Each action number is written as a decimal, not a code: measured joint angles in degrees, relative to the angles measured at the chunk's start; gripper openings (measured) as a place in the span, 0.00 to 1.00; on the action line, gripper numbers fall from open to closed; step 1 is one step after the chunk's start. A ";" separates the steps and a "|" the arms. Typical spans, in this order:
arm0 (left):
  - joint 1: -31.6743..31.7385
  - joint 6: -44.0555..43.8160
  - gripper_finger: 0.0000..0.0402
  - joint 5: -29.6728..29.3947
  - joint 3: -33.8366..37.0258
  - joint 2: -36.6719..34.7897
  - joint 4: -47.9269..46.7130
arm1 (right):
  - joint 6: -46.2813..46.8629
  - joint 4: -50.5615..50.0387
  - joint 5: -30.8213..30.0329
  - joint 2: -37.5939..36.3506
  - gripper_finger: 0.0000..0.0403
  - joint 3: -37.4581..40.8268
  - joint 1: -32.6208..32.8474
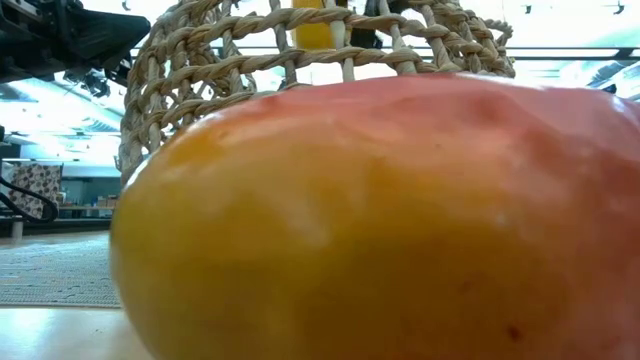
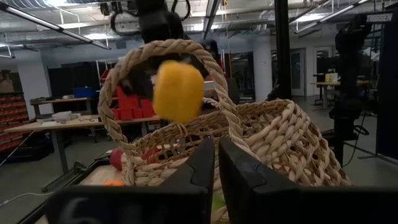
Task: Build produce basket
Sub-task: Put the yellow bell pepper into the brown basket, then put the orange into the brown basket
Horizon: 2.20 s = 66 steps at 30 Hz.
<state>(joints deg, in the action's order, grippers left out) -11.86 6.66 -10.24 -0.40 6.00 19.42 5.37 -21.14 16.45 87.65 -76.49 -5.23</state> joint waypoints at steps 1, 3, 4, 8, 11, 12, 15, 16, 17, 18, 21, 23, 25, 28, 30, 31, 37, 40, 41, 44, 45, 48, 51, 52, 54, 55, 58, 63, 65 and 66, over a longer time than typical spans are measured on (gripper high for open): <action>0.00 0.00 0.07 -0.02 0.00 -0.02 0.12 | -0.22 -0.11 1.21 1.31 0.86 0.00 0.00; 0.01 0.00 0.06 -0.01 0.00 -0.01 0.06 | -0.26 -0.38 2.65 3.68 0.86 -0.01 -0.21; 0.00 0.01 0.06 -0.01 0.00 0.00 0.09 | -0.47 -0.77 2.83 4.90 0.86 -0.59 -0.28; 0.00 0.00 0.08 0.00 0.00 0.00 0.15 | -4.28 -7.97 0.93 10.70 0.86 -5.48 0.03; 0.00 0.00 0.09 -0.01 0.00 0.00 0.05 | -8.05 -13.33 -1.55 14.87 0.86 -10.50 1.24; 0.00 0.00 0.09 -0.02 0.00 0.00 0.07 | -9.36 -14.55 -1.83 16.17 0.86 -12.03 1.60; 0.00 0.00 0.09 0.00 0.00 0.00 0.05 | -13.30 -18.05 -1.96 19.92 0.86 -15.94 2.69; 0.00 0.00 0.08 -0.02 -0.02 -0.02 0.07 | -14.50 -18.89 -1.93 21.00 0.86 -16.99 3.02; 0.00 0.00 0.08 -0.01 0.00 -0.01 0.07 | -15.62 -19.70 -1.96 21.91 0.86 -17.97 3.31; 0.00 0.00 0.08 0.00 -0.01 0.00 0.05 | -16.36 -20.36 -2.00 22.68 0.86 -18.69 3.59; 0.00 0.00 0.07 0.00 0.00 0.00 0.06 | -17.97 -21.06 -2.08 23.98 0.86 -19.12 4.00; 0.00 0.00 0.07 -0.02 0.00 -0.02 0.05 | -18.45 -21.43 -4.55 24.39 0.87 -19.10 4.02; 0.00 0.00 0.08 -0.02 0.00 0.00 0.05 | -18.43 -21.21 -6.40 24.66 0.89 -19.19 3.63; 0.00 0.00 0.09 0.00 0.00 0.00 0.01 | -17.46 -22.25 -6.65 24.62 0.95 -19.17 3.13; 0.00 0.00 0.09 -0.02 0.00 -0.02 0.18 | -15.99 -22.89 -6.63 24.21 0.98 -19.17 3.09; 0.00 0.00 0.09 -0.01 0.00 -0.02 0.14 | -15.60 -23.12 -6.59 24.08 0.98 -19.29 3.13; 0.00 0.00 0.07 -0.03 0.00 -0.01 0.14 | -15.63 -30.99 -9.87 23.66 0.96 -27.21 3.91; 0.00 0.00 0.06 -0.02 0.00 0.00 -0.04 | -15.81 -36.63 -15.71 23.54 0.96 -33.06 4.23; 0.00 0.00 0.06 -0.02 0.00 -0.02 0.01 | -15.91 -38.40 -17.49 23.35 0.96 -34.69 4.26; 0.00 0.00 0.07 -0.01 0.00 0.00 0.00 | -16.51 -41.92 -20.97 21.96 0.96 -37.71 3.71; 0.00 0.00 0.08 -0.02 0.00 0.00 0.02 | -17.25 -42.52 -21.93 21.12 0.96 -37.90 3.27; 0.01 0.00 0.09 -0.01 0.00 0.00 0.02 | -18.84 -44.36 -25.34 18.28 0.96 -37.90 1.32; 0.00 0.00 0.09 0.00 0.00 0.00 0.01 | -18.82 -43.93 -25.82 14.97 0.96 -37.35 -1.62; 0.00 0.00 0.09 -0.02 0.00 -0.01 0.01 | -18.62 -43.00 -25.51 13.67 0.96 -36.63 -2.75; 0.00 0.00 0.08 -0.02 0.00 0.00 0.02 | -17.84 -41.30 -24.49 11.22 0.96 -34.22 -5.11; 0.00 0.00 0.08 -0.02 0.00 0.00 0.00 | -17.40 -40.75 -24.03 10.22 0.96 -32.67 -6.36; 0.00 0.00 0.07 -0.02 0.00 0.00 0.00 | -16.11 -39.62 -23.59 7.64 0.96 -27.07 -9.82; 0.00 0.00 0.08 -0.02 0.00 0.00 0.00 | -14.96 -32.08 -23.42 2.86 0.96 -14.65 -15.71; 0.00 0.00 0.09 -0.02 0.00 0.00 0.00 | -14.96 -29.27 -23.06 1.71 0.96 -9.94 -18.18; 0.00 0.02 0.09 0.00 0.00 -0.02 0.00 | -14.94 -27.93 -22.70 1.29 0.96 -7.84 -19.44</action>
<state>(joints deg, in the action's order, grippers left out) -11.86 6.68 -10.24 -0.40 5.98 19.42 -9.57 -49.07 -6.25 88.94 -84.33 -24.68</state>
